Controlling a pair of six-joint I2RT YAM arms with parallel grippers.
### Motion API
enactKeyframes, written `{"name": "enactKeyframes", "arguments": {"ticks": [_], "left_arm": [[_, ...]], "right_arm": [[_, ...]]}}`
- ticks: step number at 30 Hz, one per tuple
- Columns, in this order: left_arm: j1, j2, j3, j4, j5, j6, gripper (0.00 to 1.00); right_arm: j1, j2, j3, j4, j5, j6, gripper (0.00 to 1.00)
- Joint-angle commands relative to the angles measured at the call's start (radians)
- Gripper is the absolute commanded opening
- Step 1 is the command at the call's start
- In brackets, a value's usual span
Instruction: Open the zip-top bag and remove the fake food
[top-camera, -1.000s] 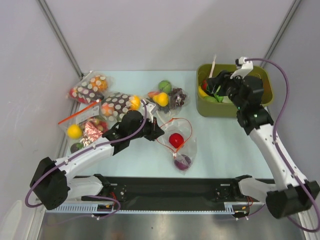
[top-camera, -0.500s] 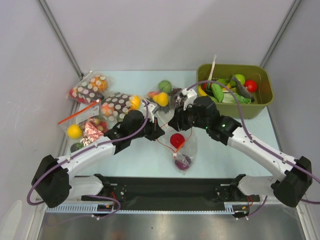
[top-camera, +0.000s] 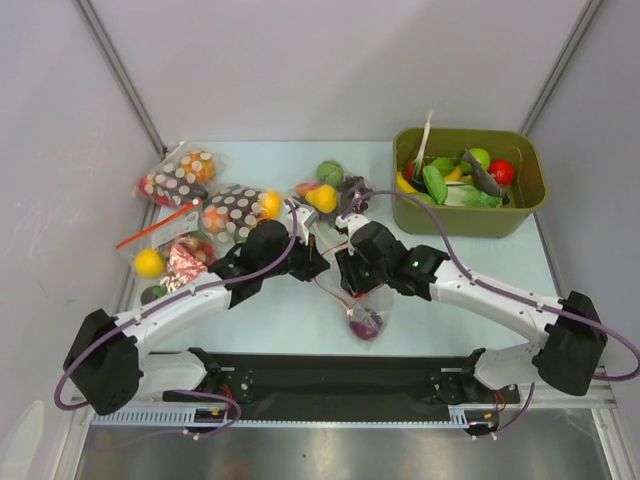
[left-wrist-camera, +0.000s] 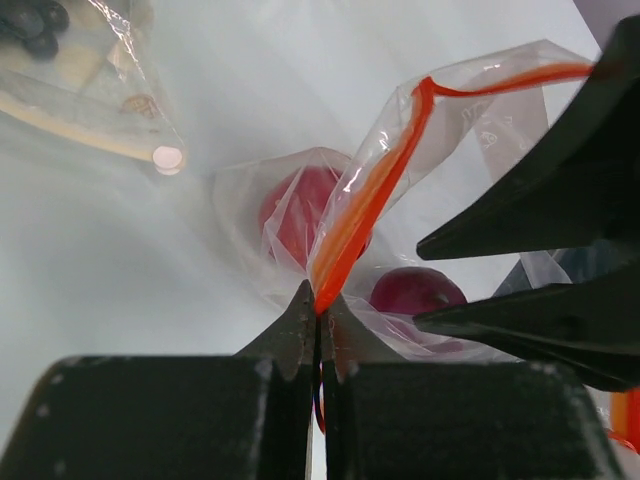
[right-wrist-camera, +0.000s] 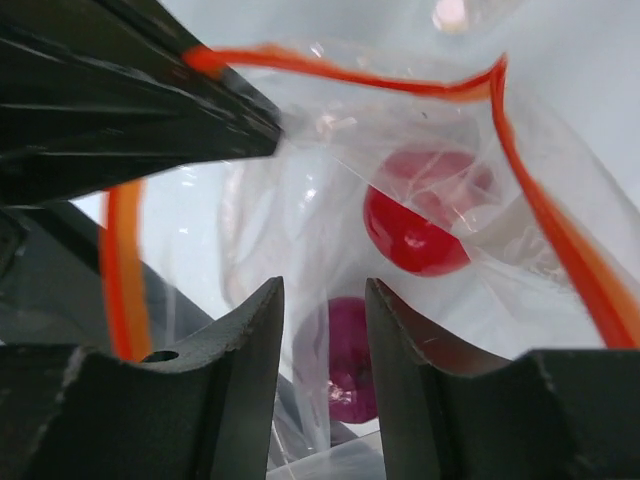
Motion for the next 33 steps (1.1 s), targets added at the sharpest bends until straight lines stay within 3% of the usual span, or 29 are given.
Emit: {"name": "enactKeyframes", "arguments": {"ticks": [1,7,14,20,33], "left_arm": [[-0.002,0.006,0.046,0.029,-0.004,0.003,0.00],[-0.002,0.012,0.049,0.029,0.001,0.003,0.00],[0.000,0.023,0.052,0.029,0.013,0.012,0.00],[-0.002,0.044,0.066,0.028,0.028,0.014,0.00],[-0.002,0.066,0.072,0.057,0.062,0.011,0.00]], "right_arm": [[0.006,0.035,-0.023,-0.028,0.090,0.015,0.43],[0.004,0.110,-0.053,0.046,0.140,0.020,0.49],[-0.003,0.117,-0.125,0.219,0.168,0.023,0.71],[-0.034,0.112,-0.208,0.354,0.179,0.027,0.82],[-0.059,0.089,-0.414,0.806,0.256,0.014,0.90]]}}
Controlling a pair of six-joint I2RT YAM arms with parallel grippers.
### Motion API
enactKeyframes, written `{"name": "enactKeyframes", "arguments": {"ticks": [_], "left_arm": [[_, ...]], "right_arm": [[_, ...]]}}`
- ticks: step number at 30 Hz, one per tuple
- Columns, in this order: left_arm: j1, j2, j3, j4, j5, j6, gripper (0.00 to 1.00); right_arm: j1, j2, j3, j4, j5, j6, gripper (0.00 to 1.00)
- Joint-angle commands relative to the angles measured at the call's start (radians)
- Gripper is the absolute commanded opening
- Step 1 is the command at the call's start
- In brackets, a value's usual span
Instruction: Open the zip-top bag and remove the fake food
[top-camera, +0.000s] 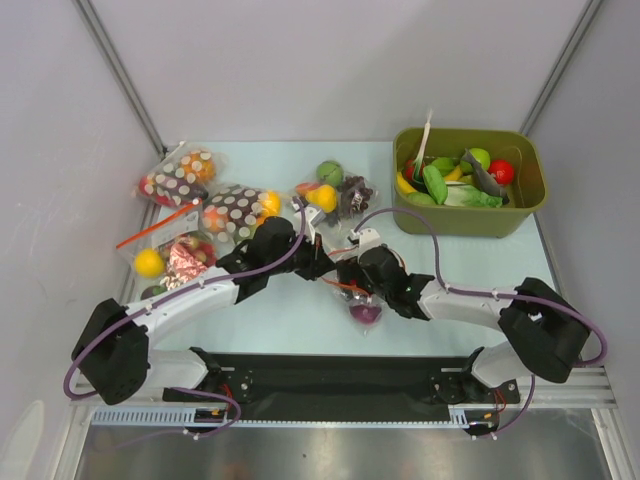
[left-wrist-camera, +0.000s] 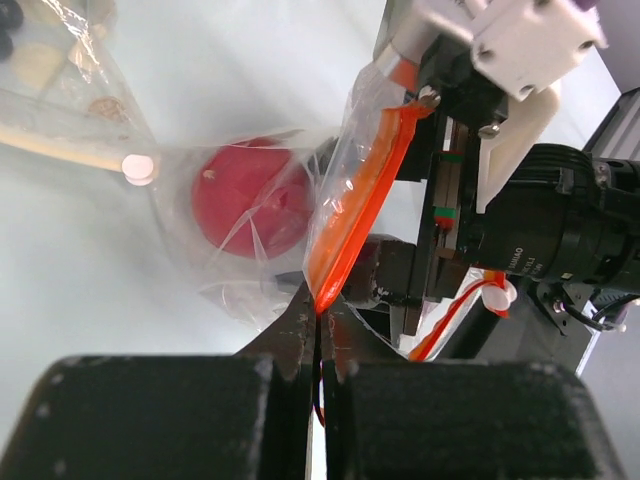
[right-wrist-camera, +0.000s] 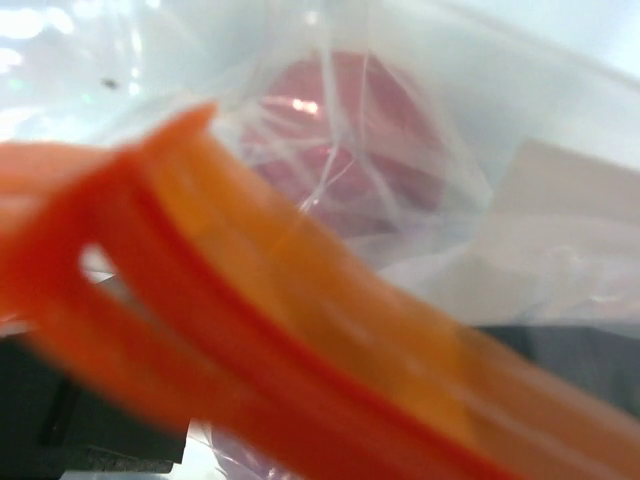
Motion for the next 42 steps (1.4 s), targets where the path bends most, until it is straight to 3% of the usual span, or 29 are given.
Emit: {"name": "enactKeyframes", "arguments": {"ticks": [1,5,16,18,19,25,28,36,42], "left_arm": [[-0.002,-0.002,0.045,0.036,0.019,0.010,0.00],[-0.002,0.002,0.046,0.035,0.024,0.009,0.00],[-0.002,-0.019,0.029,0.030,0.024,0.013,0.00],[-0.002,-0.019,0.026,0.032,0.025,0.012,0.00],[-0.002,-0.019,0.025,0.032,0.025,0.012,0.00],[-0.002,-0.015,0.026,0.032,-0.004,-0.001,0.00],[0.000,-0.005,0.040,0.019,-0.034,-0.001,0.00],[0.000,0.031,0.054,-0.031,-0.088,0.010,0.00],[0.000,0.039,0.055,-0.022,-0.083,-0.001,0.00]], "right_arm": [[-0.014,-0.025,-0.036,0.218,0.058,-0.007,0.90],[-0.015,0.017,-0.037,0.325,0.069,-0.028,0.90],[-0.015,0.179,0.037,0.377,0.105,-0.033,0.87],[-0.017,0.181,0.019,0.409,0.108,-0.037,0.78],[-0.014,0.178,0.014,0.432,0.113,-0.036,0.66],[-0.005,0.107,0.013,0.408,0.101,-0.066,0.39],[0.006,0.035,0.011,0.330,0.072,-0.070,0.33],[0.034,-0.186,0.009,0.097,-0.042,-0.030,0.32],[0.034,-0.304,-0.003,0.028,-0.119,0.018,0.32]]}}
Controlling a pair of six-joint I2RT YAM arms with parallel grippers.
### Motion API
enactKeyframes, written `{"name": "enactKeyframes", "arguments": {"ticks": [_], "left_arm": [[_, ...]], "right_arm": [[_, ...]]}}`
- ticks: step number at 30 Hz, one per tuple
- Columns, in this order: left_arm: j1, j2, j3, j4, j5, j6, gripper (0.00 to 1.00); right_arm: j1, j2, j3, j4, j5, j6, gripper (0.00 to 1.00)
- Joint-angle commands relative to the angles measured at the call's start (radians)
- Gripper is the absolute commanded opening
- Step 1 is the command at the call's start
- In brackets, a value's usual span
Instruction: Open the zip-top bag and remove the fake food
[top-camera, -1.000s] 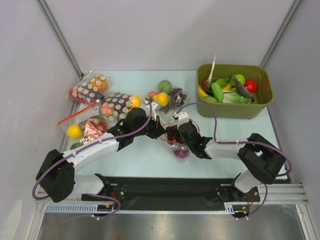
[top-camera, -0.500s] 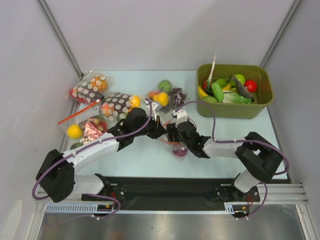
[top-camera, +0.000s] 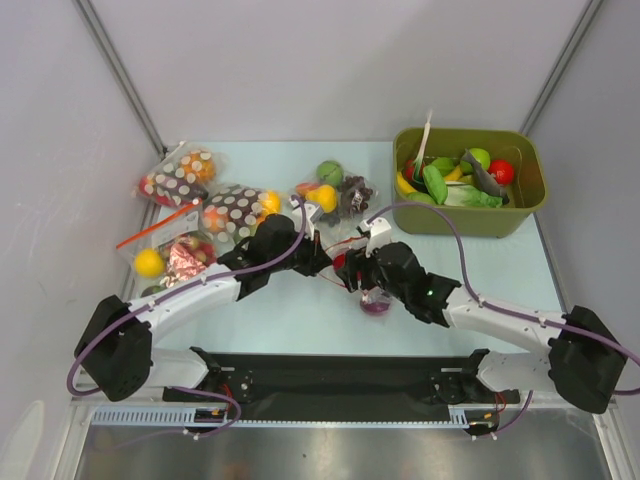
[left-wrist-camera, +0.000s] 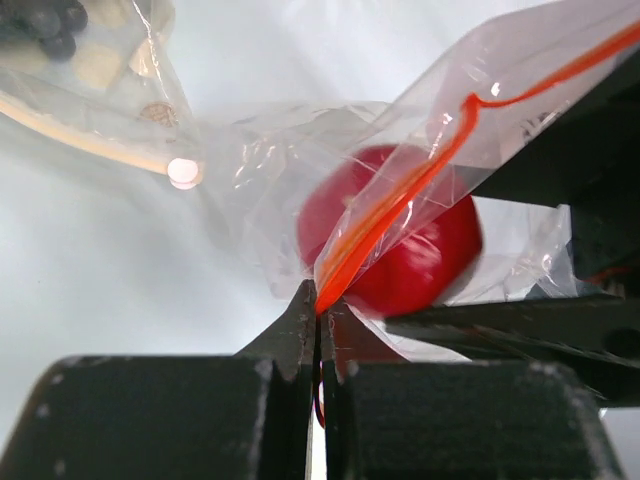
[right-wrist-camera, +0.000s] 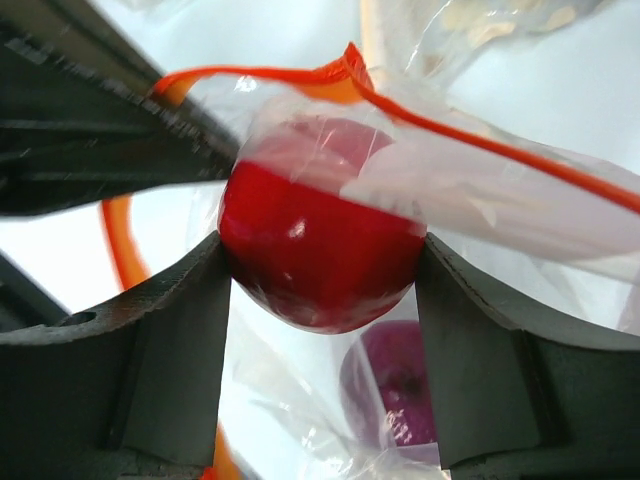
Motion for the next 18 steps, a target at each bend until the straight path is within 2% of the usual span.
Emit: {"name": "enactKeyframes", "arguments": {"ticks": [1,8,18], "left_arm": [[-0.005,0.015,0.035,-0.003,-0.014,-0.008,0.00],[-0.005,0.011,0.024,0.000,-0.016,-0.001,0.00],[-0.005,-0.012,-0.002,0.060,0.030,-0.001,0.00]], "right_arm": [[0.011,-0.089,-0.007,0.011,-0.081,0.051,0.32],[-0.014,-0.213,-0.061,0.055,-0.145,0.102,0.32],[-0.087,-0.278,-0.142,0.277,-0.366,0.166,0.32]]}}
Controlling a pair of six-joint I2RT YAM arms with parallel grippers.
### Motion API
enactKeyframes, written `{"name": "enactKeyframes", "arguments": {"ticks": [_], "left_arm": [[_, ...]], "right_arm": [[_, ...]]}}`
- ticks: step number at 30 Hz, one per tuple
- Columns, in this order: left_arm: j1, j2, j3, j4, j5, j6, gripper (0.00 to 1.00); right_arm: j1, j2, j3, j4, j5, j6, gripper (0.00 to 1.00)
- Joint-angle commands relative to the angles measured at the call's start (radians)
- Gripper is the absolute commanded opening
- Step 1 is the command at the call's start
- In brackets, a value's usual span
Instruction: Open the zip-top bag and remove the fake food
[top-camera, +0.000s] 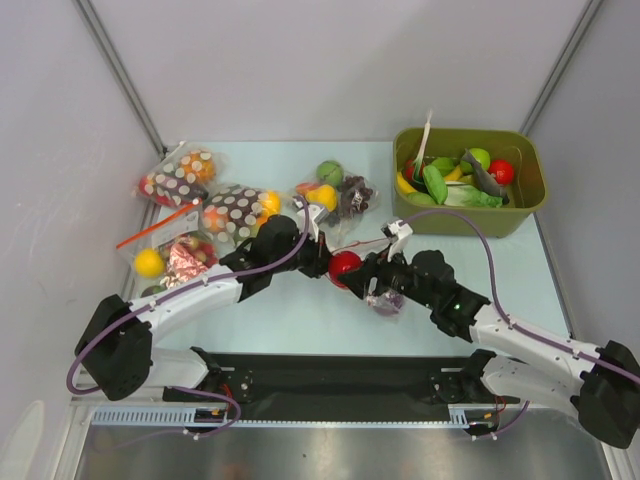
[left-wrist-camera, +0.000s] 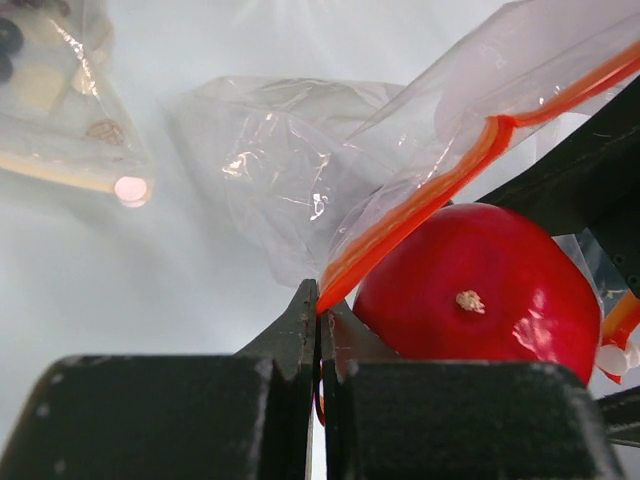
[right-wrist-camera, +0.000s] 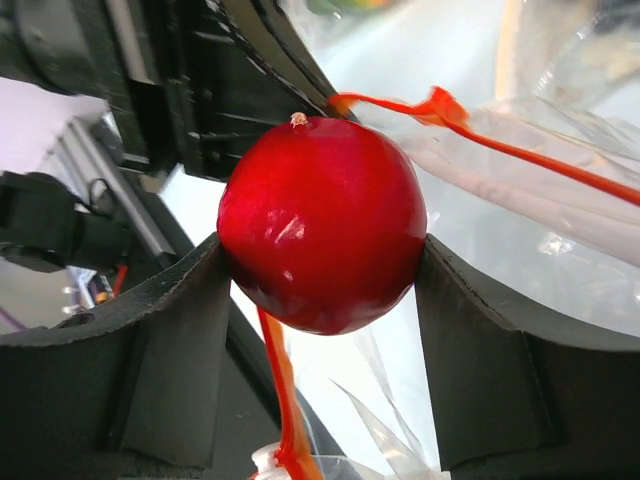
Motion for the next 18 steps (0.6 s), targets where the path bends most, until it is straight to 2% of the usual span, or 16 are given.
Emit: {"name": "enactKeyframes", "arguments": {"ticks": [1,18], "left_arm": [[0.011,-0.018,-0.004,0.027,-0.002,0.007,0.00],[0.009,-0.052,-0.033,0.093,0.060,-0.004,0.00]], "right_arm": [[-0.027,-0.031,-0.011,0.197,-0.101,0.039,0.32],[-0.079,0.149,-0.028,0.771,-0.344,0.240,0.32]]}}
